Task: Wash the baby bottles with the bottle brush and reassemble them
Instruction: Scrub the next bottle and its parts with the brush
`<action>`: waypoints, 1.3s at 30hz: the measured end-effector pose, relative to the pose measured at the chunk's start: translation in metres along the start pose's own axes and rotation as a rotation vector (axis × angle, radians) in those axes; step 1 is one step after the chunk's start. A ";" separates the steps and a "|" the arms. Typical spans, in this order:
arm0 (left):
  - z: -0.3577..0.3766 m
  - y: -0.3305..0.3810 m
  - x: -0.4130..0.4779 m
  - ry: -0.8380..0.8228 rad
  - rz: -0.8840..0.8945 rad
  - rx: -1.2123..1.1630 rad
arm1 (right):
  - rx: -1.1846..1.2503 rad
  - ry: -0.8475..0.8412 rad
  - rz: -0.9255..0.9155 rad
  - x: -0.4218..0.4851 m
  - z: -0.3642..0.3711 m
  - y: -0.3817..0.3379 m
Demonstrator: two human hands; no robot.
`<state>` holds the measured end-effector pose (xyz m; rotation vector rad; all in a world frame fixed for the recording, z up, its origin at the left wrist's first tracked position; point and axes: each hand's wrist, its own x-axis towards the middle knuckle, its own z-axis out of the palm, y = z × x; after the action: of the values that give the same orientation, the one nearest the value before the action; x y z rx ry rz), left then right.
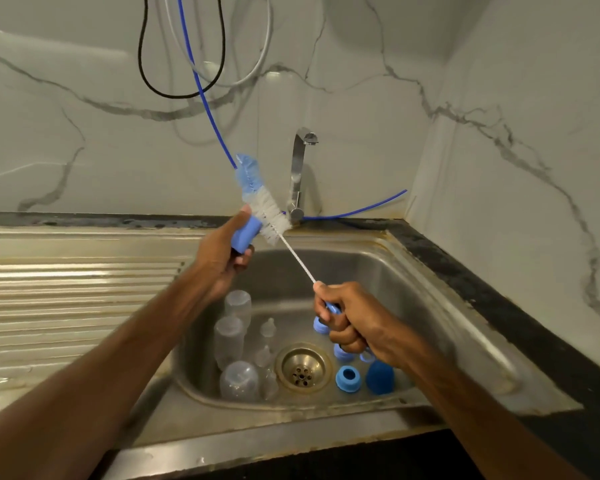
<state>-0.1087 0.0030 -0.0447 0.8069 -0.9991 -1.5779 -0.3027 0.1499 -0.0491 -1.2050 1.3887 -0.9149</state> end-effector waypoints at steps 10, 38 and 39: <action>-0.003 -0.005 -0.002 0.132 -0.059 0.071 | 0.004 0.021 0.025 0.001 0.010 -0.002; 0.004 -0.010 -0.006 0.095 -0.056 -0.280 | -0.016 0.127 -0.082 0.008 0.028 0.000; 0.008 -0.013 -0.008 0.077 -0.071 -0.294 | -0.013 0.129 -0.082 0.010 0.029 -0.001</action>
<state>-0.1198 0.0136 -0.0531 0.6982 -0.6688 -1.6928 -0.2737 0.1421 -0.0552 -1.2389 1.4575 -1.0576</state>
